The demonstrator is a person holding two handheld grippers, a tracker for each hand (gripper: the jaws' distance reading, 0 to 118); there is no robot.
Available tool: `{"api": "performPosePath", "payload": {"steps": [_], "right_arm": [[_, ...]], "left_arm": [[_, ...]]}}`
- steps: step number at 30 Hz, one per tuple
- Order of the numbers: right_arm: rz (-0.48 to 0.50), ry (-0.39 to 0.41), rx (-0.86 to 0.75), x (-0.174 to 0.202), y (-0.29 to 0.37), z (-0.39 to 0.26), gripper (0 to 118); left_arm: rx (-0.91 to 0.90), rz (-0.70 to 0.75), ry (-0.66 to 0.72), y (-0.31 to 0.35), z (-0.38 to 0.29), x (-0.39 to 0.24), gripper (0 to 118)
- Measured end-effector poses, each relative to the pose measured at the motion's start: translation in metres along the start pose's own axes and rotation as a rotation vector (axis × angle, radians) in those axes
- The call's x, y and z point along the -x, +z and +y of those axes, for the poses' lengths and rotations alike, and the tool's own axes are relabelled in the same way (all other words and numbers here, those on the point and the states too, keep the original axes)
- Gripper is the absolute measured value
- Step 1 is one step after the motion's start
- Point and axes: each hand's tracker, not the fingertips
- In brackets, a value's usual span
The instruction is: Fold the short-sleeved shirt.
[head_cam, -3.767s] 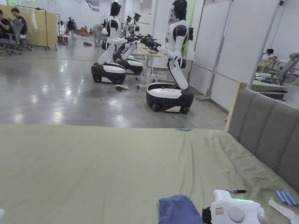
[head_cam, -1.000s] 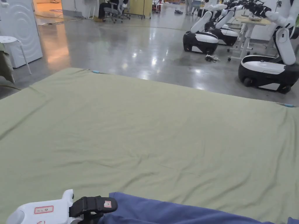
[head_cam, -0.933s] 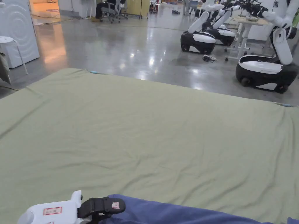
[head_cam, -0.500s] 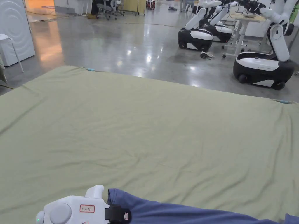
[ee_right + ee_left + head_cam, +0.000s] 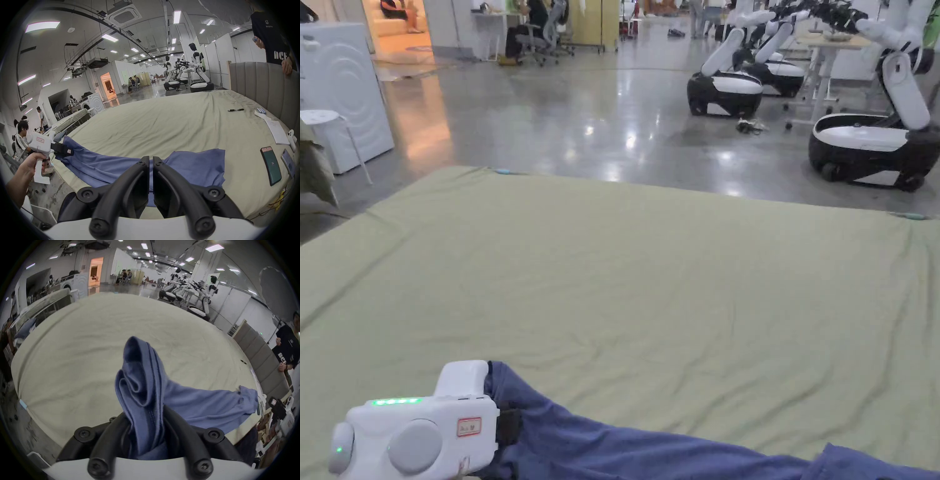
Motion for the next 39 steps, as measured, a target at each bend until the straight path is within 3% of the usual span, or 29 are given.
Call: {"api": "performPosePath", "payload": {"steps": [6, 10, 14, 18, 20, 21, 22, 25, 28, 30, 32, 33, 35, 39], "right_arm": [[0.022, -0.012, 0.009, -0.01, 0.002, -0.002, 6], [0.013, -0.002, 0.028, -0.015, 0.004, -0.006, 6], [-0.012, -0.042, 0.062, -0.024, 0.006, -0.005, 6], [-0.016, -0.061, 0.068, -0.031, 0.005, -0.002, 6], [-0.016, -0.054, 0.067, -0.031, 0.004, -0.001, 6], [-0.014, -0.049, 0.069, -0.031, 0.004, -0.001, 6], [-0.013, -0.047, 0.069, -0.031, 0.004, 0.0, 6], [-0.007, -0.054, 0.06, -0.031, 0.006, 0.0, 6], [-0.007, -0.058, 0.058, -0.031, 0.007, 0.0, 6], [-0.008, -0.061, 0.063, -0.031, 0.005, -0.001, 6], [-0.007, -0.065, 0.066, -0.031, 0.005, -0.002, 6], [-0.007, -0.066, 0.069, -0.031, 0.005, -0.003, 6], [-0.011, -0.067, 0.071, -0.031, 0.006, -0.004, 6], [-0.032, -0.072, 0.074, -0.035, 0.013, -0.006, 6]], "left_arm": [[0.047, -0.295, -0.025, -0.013, -0.012, -0.112, 5], [0.094, -0.289, -0.05, -0.071, -0.027, -0.168, 5], [0.182, -0.139, -0.088, -0.128, -0.053, -0.181, 6], [0.101, -0.231, -0.027, -0.12, -0.06, -0.174, 14], [0.105, -0.235, -0.064, -0.102, -0.052, -0.178, 52], [0.037, -0.233, -0.11, -0.086, -0.047, -0.181, 65], [-0.014, -0.253, -0.156, -0.071, -0.043, -0.181, 70], [-0.143, -0.295, -0.207, -0.026, -0.036, -0.161, 70], [-0.165, -0.15, -0.094, -0.015, -0.031, -0.136, 69], [-0.123, -0.17, -0.026, -0.028, -0.031, -0.127, 65], [-0.015, -0.267, -0.027, -0.049, -0.036, -0.133, 26], [0.003, -0.252, -0.057, -0.059, -0.042, -0.145, 16], [0.036, -0.232, -0.09, -0.082, -0.055, -0.171, 16], [0.122, -0.347, -0.064, -0.115, -0.084, -0.214, 16]]}}
